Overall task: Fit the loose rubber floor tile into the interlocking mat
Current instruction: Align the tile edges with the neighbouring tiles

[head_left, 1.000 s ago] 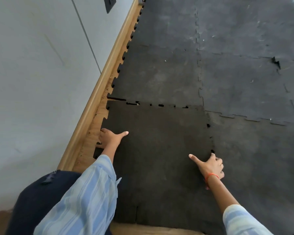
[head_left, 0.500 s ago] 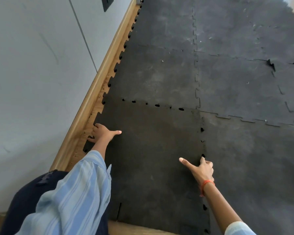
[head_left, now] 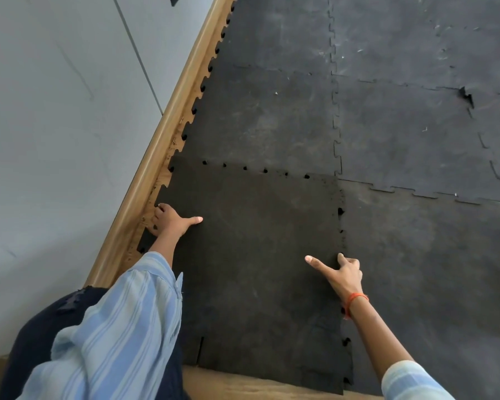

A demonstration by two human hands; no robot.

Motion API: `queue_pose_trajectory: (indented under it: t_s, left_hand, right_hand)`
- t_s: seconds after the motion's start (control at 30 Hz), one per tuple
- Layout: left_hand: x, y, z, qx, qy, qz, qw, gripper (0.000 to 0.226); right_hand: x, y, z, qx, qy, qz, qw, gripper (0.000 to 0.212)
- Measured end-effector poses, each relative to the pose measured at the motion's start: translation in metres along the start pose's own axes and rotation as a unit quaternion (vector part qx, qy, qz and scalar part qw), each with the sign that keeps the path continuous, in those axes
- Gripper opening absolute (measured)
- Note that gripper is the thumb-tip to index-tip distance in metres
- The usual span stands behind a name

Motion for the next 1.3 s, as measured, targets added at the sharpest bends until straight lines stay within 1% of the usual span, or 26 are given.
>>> queue_pose_trajectory:
  t_s: [0.13,0.23,0.37,0.47,0.53,0.6,0.63,0.67,0.73,0.8,0.87,0.93,0.97,1.07,1.3]
  left_hand:
    - [-0.002,-0.005,0.001,0.005,-0.024,-0.019,1.0,0.119]
    - [-0.002,-0.006,0.001,0.008,-0.048,-0.026,0.998,0.122]
    - [-0.004,-0.004,0.0,0.006,-0.067,-0.027,0.997,0.122]
    - [-0.004,-0.001,-0.003,0.013,-0.084,-0.025,0.996,0.123]
    - [-0.005,0.003,-0.006,0.032,-0.107,-0.024,0.993,0.126]
    - [-0.009,0.012,-0.014,0.057,-0.14,-0.023,0.988,0.133]
    - [-0.013,0.018,-0.02,0.07,-0.158,-0.03,0.985,0.135]
    - [-0.019,0.026,-0.03,0.087,-0.176,-0.046,0.979,0.137]
    - [-0.035,0.049,-0.058,0.129,-0.214,-0.104,0.963,0.14]
    - [-0.052,0.08,-0.093,0.161,-0.247,-0.188,0.937,0.141]
    - [-0.061,0.112,-0.124,0.177,-0.263,-0.258,0.912,0.139]
    - [-0.064,0.133,-0.143,0.175,-0.278,-0.299,0.896,0.135]
    - [-0.065,0.137,-0.147,0.17,-0.284,-0.309,0.892,0.133]
    - [-0.067,0.139,-0.149,0.163,-0.291,-0.311,0.89,0.131]
    - [-0.065,0.137,-0.149,0.168,-0.302,-0.313,0.885,0.131]
  right_hand:
    - [0.0,-0.002,0.0,0.005,-0.032,0.017,0.999,0.098]
    - [0.0,-0.003,-0.002,0.002,-0.036,0.015,0.999,0.097]
    - [-0.001,-0.007,-0.001,-0.002,-0.059,0.018,0.998,0.099]
    - [-0.002,-0.009,-0.002,-0.015,-0.056,0.031,0.998,0.1]
    - [-0.003,-0.011,-0.001,-0.023,-0.043,0.038,0.998,0.097]
    - [-0.009,-0.015,0.0,-0.034,-0.043,0.039,0.998,0.086]
    - [-0.014,-0.016,0.002,-0.055,-0.056,0.031,0.996,0.077]
    - [-0.019,-0.015,0.005,-0.092,-0.062,0.02,0.994,0.065]
    - [-0.036,0.0,0.007,-0.195,-0.014,-0.018,0.981,0.045]
    - [-0.057,0.022,-0.002,-0.271,0.044,-0.048,0.96,0.04]
    - [-0.078,0.039,-0.014,-0.302,0.059,-0.064,0.949,0.047]
    - [-0.089,0.043,-0.02,-0.313,0.054,-0.071,0.945,0.058]
    - [-0.089,0.042,-0.019,-0.321,0.052,-0.07,0.943,0.059]
    - [-0.086,0.038,-0.018,-0.341,0.066,-0.058,0.936,0.054]
    - [-0.092,0.03,-0.028,-0.325,0.086,-0.048,0.94,0.055]
Point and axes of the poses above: each hand's wrist, its own y-axis away from the middle knuckle, its own z-axis out of the back of the hand, x = y × z, the point moved 7 cm from there along -y, towards the middle knuckle, and after that the axes turned 13 degrees about y, right-handed, at the moved point
